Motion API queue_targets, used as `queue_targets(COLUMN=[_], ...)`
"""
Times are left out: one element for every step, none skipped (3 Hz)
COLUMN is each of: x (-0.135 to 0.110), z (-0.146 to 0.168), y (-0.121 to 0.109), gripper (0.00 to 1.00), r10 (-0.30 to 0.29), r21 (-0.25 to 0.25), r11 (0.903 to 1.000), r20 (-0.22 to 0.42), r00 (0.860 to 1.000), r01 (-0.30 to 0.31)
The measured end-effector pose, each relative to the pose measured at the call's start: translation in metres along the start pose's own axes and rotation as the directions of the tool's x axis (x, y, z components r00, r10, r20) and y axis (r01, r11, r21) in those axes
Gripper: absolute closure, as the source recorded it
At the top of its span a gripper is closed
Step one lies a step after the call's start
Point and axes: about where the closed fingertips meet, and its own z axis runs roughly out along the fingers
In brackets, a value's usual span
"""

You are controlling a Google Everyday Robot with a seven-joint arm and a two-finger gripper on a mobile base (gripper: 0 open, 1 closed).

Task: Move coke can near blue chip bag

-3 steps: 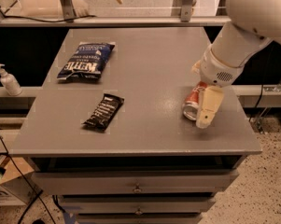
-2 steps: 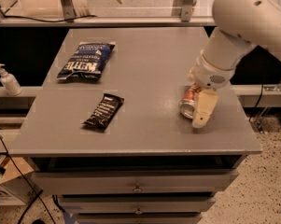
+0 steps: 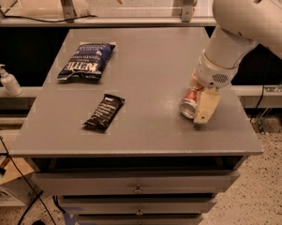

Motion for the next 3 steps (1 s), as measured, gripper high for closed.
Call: queue_targets(x=[0.000, -0.014, -0.033], z=[-0.002, -0.031, -0.082], y=[0.000, -0.015, -0.041], gripper=[0.87, 1.00, 1.00], r10=[0.000, -0.005, -0.009], r21=[0.000, 0.053, 0.158], r11=[1.0000, 0.9986, 0.9866], r20=[0.000, 0.096, 0.297], r00=[1.000, 0.995, 0.955], r01=[0.000, 0.000, -0.039])
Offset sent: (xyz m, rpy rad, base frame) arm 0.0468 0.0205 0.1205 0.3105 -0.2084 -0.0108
